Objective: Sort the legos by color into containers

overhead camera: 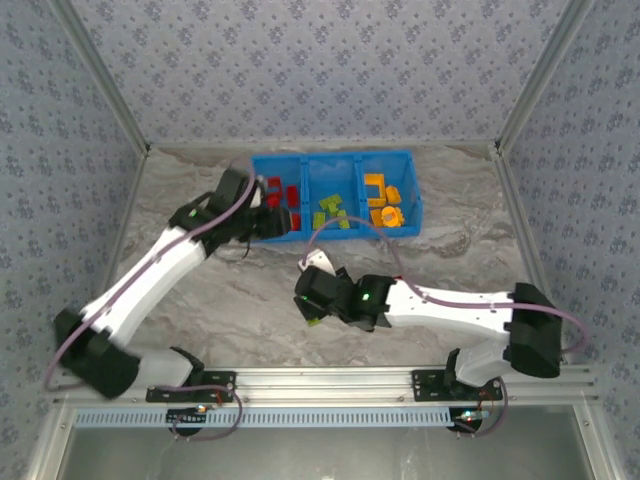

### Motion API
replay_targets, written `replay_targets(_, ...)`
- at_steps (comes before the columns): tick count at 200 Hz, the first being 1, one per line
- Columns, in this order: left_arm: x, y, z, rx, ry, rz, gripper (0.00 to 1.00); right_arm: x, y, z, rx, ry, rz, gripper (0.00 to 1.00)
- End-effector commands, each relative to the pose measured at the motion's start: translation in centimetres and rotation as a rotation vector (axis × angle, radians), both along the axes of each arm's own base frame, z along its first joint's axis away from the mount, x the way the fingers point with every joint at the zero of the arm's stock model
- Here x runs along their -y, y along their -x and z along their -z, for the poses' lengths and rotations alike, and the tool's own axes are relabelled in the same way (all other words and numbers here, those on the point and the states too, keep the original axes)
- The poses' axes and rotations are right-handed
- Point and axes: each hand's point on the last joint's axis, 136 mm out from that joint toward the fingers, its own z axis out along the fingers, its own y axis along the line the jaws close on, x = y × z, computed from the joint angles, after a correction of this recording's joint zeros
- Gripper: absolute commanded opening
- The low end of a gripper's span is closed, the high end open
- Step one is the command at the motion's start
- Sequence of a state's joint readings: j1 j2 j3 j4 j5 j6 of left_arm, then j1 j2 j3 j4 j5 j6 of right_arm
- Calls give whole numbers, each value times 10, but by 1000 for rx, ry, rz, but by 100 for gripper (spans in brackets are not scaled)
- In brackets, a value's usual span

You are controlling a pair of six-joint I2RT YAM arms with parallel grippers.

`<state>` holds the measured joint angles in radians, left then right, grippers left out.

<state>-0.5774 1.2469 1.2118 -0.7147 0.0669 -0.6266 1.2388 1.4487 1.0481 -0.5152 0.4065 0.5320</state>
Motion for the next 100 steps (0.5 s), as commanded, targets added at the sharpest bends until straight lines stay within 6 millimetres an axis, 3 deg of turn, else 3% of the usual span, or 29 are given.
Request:
replay_targets(1,-25,61,24,-98,-13,54,63,5,16,22,-130,3,106,81)
replay_targets(25,-37,126,21,-112,86,187,65,0,23,42,-229,41,136,83)
replay_targets(46,-55,169,14,-69,137,232,69,-7,27,59,-285,90,141,86)
replay_targets(68,-62,194,2,-22,216,260,72,-11,27,76,-337,121,174,88)
replay_targets(97,-68,205,3,-42,232,249,72,-4,25,97,-361,180,204,84)
replay_targets(100,-68,206,4,-45,232,250,72,-12,23,90,-355,160,198,83)
